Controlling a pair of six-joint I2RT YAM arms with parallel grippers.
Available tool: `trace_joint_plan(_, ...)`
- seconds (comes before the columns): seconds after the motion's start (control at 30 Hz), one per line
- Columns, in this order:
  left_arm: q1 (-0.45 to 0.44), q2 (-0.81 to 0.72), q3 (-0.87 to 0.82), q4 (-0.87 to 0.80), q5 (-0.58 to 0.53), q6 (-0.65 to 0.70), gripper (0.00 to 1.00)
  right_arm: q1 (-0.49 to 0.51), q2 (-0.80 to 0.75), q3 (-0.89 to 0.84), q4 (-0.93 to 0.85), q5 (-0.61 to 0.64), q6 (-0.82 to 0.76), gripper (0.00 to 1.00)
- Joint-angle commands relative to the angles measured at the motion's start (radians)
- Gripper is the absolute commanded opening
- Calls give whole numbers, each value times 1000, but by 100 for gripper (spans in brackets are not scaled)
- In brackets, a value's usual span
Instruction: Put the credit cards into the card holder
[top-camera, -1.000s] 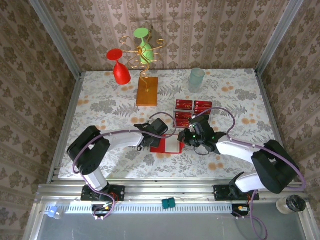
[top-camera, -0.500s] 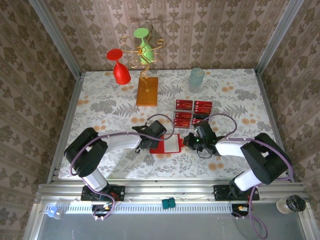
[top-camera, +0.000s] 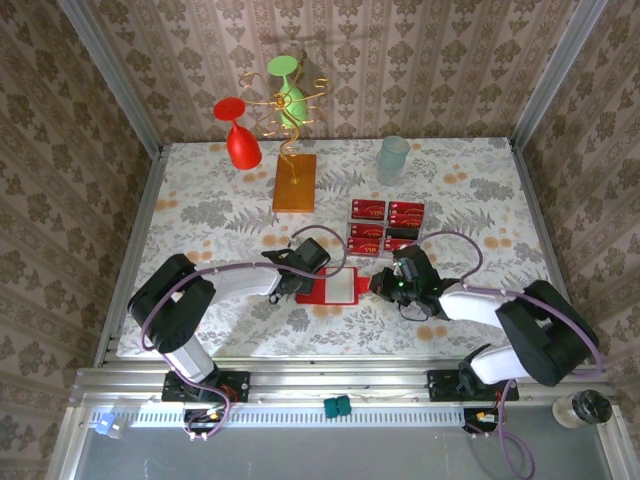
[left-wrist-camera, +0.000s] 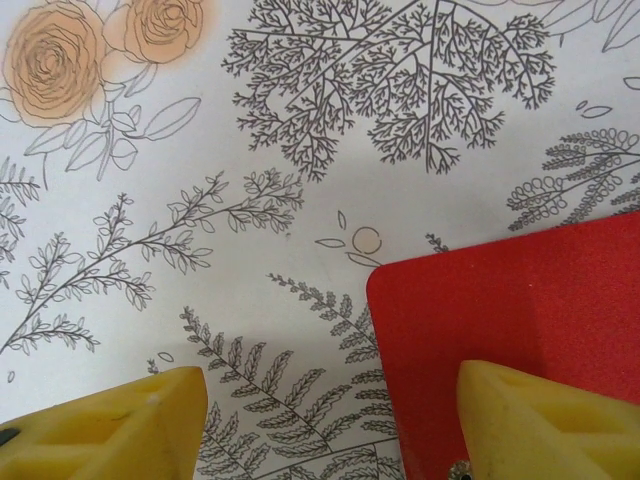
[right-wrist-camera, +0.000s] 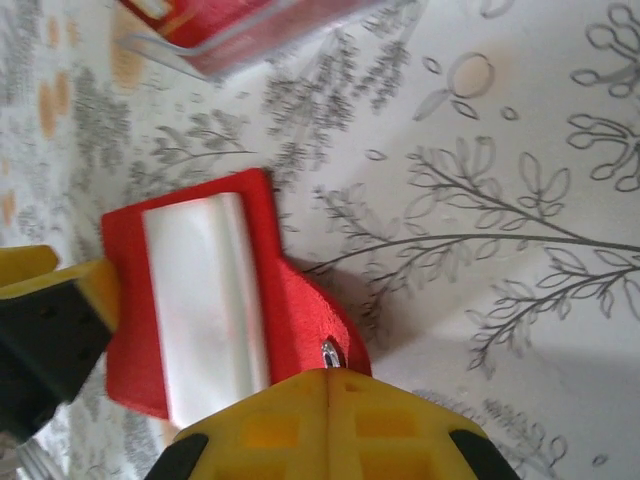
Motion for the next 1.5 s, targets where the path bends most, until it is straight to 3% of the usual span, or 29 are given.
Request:
trace_joint_plan(0.0,6,-1,-9,-19,-31,24,68,17,-74,57,-100,12,-29,0)
trace_joint_plan(0.23,6,-51,-6,-18,-17,15,68,87,-37,219,-193,-14,-88,0)
trace_joint_plan(0.8,26,-116,-85,-2,-12,-21,68,224,359,477,-131,-64,-95,0)
trace_joint_plan(1.17,46,-144,-104,11,0,-20,68,236,504,507,-74,-62,-58,0)
trace_joint_plan(1.47,42,-213,-107,-5,35,-45,68,236,538,442,15,-45,-12,0)
